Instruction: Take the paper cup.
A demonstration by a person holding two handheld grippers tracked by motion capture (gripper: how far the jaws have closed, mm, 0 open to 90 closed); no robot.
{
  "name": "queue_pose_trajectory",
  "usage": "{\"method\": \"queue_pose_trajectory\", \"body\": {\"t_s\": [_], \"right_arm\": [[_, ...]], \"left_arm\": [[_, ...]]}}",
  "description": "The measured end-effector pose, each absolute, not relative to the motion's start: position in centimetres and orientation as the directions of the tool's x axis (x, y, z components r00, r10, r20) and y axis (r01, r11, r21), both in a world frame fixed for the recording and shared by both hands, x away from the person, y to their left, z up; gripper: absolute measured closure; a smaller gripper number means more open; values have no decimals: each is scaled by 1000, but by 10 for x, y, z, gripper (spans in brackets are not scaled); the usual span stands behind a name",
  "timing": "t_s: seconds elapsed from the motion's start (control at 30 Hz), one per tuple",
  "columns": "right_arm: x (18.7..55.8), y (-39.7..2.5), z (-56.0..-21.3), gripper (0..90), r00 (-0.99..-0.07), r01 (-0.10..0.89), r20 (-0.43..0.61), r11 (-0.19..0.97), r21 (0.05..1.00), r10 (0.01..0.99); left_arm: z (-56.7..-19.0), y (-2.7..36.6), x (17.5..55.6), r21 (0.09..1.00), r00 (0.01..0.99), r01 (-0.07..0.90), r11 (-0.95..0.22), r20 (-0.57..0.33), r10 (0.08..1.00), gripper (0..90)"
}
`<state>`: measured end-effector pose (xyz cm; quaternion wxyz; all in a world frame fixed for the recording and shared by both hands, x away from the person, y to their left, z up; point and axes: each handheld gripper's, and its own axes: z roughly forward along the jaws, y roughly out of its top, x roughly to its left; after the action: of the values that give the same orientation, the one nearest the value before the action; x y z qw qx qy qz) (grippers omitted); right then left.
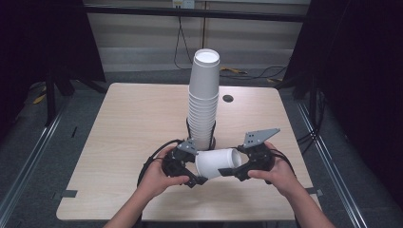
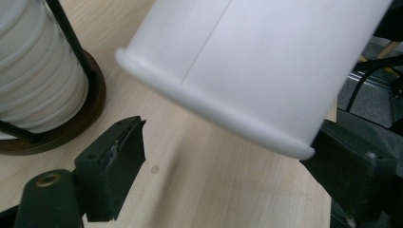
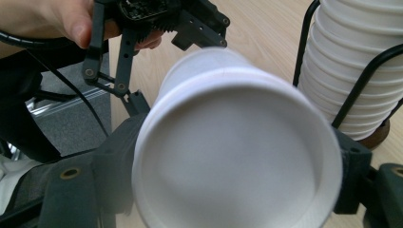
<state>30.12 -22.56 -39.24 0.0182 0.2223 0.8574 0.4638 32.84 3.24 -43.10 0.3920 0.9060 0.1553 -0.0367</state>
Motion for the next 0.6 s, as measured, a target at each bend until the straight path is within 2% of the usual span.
{"method": "queue_pose_trajectory", "body": {"t_s": [0.6], "right_arm": [[303, -230, -393, 231, -893, 373, 170, 477, 795, 416]], "left_arm": [[-422, 36, 328, 690, 962, 263, -674, -134, 238, 158]]}}
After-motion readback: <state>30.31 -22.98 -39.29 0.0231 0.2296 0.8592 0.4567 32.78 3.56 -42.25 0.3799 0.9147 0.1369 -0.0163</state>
